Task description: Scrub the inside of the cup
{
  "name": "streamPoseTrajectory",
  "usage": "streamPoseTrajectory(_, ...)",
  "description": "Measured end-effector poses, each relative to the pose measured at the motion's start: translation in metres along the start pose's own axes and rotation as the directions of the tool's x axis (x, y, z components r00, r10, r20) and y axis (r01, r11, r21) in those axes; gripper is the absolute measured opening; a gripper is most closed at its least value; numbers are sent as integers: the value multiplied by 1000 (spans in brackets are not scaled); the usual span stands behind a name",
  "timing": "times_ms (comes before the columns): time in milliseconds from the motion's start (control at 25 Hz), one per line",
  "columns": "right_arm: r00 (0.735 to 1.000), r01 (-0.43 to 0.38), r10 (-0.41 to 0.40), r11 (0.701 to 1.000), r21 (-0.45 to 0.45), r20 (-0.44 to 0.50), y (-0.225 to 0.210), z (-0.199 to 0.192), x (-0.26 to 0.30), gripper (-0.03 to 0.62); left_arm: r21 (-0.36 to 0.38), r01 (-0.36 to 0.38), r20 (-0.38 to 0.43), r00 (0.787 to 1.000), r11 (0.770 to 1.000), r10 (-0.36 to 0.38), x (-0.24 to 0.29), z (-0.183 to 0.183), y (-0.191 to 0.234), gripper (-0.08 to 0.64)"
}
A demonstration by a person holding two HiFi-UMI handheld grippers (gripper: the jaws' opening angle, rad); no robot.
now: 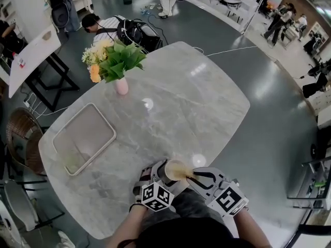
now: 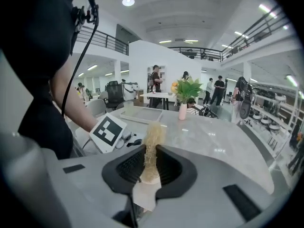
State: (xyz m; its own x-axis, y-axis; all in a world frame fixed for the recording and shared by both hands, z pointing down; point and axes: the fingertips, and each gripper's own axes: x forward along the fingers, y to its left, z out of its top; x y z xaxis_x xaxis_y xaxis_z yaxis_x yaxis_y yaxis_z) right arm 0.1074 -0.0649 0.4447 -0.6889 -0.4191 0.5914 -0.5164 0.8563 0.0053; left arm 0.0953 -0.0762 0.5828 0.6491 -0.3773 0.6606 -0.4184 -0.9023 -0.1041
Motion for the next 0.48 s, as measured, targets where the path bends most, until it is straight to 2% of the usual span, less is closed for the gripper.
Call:
streamPoseTrajectory(120,991,-27,1,981,-193,-134,-1,-5,16,61,16,6,0,1000,1000,-6,2,1,1,408)
streamPoseTrajectory(240,953,-109,0,933,-343,-302,1,-18,30,60,18,15,-4,1000,1000,-15,2,1,1,408)
streamPoseTrajectory(320,922,-179,23,910,-374,-387,3,-22,37,60,16,16,-4,1000,1000,-16,2,2,1,408)
streamPoseTrajectory(480,861,-287,65,881,-376,-504,6,-30,55,60,17,16,-3,1000,1000,-16,3,2,1,408)
